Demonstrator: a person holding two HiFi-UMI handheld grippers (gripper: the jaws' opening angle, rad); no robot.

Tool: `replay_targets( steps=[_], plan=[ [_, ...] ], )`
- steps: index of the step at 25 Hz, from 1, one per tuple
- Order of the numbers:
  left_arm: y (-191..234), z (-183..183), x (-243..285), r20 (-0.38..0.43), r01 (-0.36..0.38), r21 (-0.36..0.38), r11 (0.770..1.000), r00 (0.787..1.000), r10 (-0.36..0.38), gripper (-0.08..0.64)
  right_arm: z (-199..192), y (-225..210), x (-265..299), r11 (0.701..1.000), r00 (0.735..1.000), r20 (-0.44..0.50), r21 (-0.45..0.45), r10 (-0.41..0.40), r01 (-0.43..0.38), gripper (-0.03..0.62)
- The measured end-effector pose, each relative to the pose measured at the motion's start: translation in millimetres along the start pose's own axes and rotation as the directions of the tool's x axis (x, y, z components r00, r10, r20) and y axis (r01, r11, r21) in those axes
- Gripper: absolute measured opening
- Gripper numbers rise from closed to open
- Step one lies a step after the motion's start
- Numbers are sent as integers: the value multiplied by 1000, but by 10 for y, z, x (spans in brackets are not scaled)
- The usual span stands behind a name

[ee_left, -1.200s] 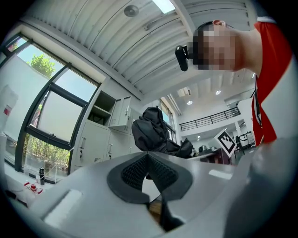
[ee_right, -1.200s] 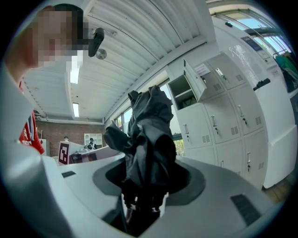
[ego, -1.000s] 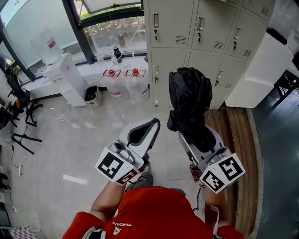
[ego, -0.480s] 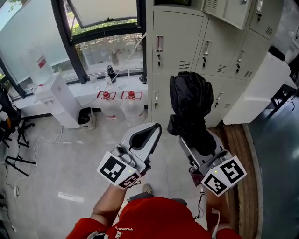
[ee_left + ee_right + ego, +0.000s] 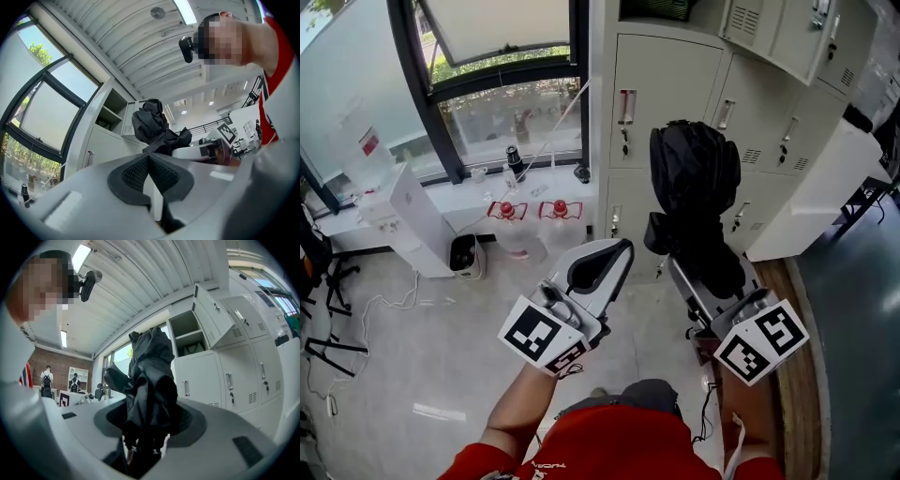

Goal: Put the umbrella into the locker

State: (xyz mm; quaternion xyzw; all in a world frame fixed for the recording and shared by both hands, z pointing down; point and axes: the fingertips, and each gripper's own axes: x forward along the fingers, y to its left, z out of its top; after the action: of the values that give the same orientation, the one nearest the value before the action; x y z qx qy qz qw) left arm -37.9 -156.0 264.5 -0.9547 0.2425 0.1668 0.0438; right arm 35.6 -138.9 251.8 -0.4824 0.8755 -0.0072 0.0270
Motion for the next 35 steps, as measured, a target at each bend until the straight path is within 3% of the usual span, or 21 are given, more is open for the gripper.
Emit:
replay_targets(
  steps=[7,15,23,30,35],
  plan=[
    [272,-133,175,-6,-12,-21,1000,1000,12,5,-22,-355,234,1000,999,17,15,-28,28,209],
    [720,-162,615,-24,-34,21,999,999,34,5,145,-929,674,1000,998,52,3,-21,20,209],
    [1118,-70,1279,11,-69,71,995,998,69,5,575,-1694,1183,993,1000,14,-113,-24,25,209],
    [1217,-83,1482,15,-44,80,996,999,42,5,1124,-2070,1516,972,996,7,-217,-90,90,209],
    [1328,8,1537,29,-10,85,996,1000,7,5,1514,-2308,1807,941,985,-15,-298,-173,161,209]
  ],
)
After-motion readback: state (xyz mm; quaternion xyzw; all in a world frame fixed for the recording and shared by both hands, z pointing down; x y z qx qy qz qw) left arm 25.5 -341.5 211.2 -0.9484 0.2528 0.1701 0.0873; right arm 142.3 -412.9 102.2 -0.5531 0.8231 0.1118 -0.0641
